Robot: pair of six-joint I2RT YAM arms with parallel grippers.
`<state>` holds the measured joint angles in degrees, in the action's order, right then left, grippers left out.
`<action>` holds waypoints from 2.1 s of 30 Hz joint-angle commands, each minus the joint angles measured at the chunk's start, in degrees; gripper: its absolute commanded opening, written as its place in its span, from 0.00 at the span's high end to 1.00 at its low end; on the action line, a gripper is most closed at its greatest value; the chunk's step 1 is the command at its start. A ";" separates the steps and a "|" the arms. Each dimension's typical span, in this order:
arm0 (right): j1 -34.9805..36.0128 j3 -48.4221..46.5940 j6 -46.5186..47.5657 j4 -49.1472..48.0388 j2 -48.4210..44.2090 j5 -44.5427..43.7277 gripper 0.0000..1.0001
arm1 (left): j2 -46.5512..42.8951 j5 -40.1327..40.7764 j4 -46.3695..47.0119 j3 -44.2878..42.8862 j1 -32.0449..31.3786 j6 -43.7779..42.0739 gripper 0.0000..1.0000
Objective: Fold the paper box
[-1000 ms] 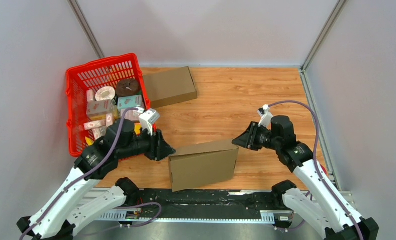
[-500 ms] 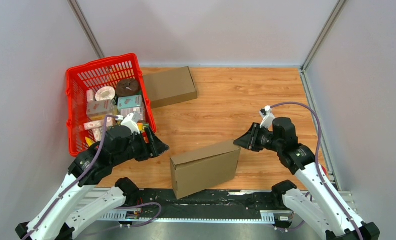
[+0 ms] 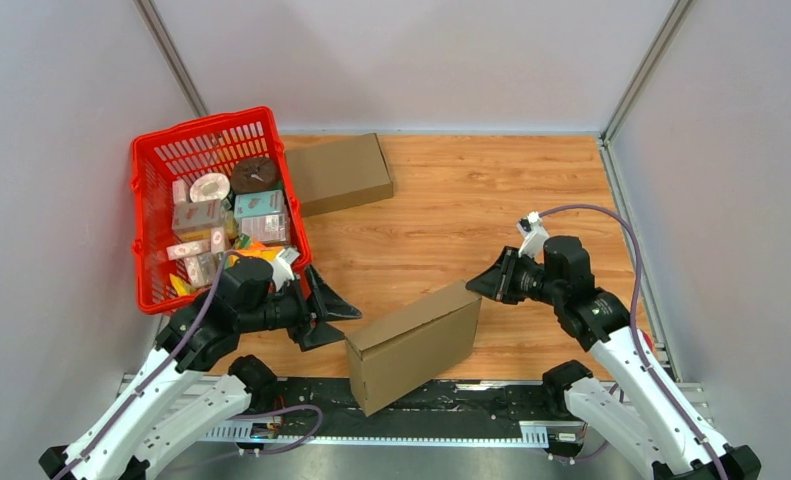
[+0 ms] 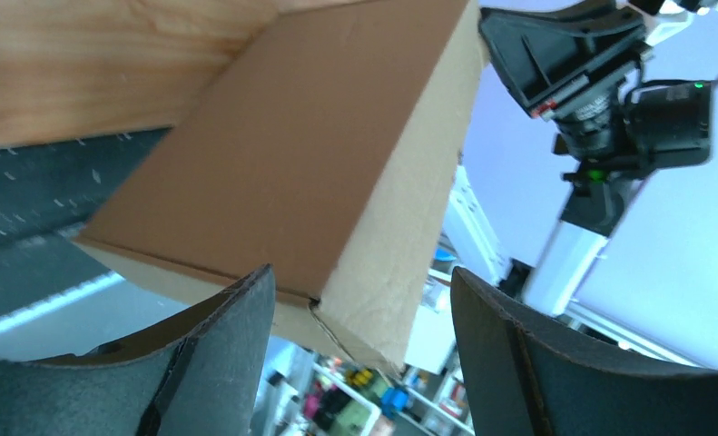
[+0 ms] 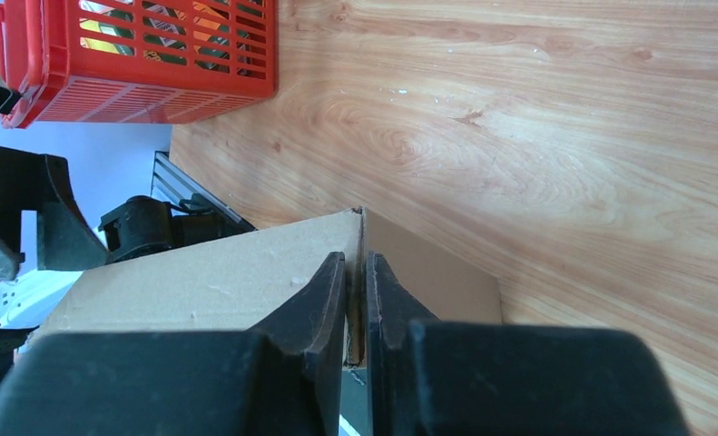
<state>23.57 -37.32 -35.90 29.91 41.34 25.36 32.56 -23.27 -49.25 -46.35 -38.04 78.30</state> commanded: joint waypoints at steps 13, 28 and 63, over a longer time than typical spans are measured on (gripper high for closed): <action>0.60 1.99 1.45 7.36 -1.61 -5.76 0.90 | -0.39 1.66 -10.36 -11.05 0.34 -16.96 0.20; 2.18 1.73 0.66 6.04 -1.18 -6.73 0.92 | -1.18 -4.42 -0.14 -1.03 0.42 5.90 0.15; 7.19 6.12 -6.29 5.95 -7.33 -17.53 0.92 | 12.97 15.34 8.04 -0.94 -7.57 -23.87 0.92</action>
<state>29.45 -34.06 -42.39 28.80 34.87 6.63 43.86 -18.33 -46.28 -46.46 -46.28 66.67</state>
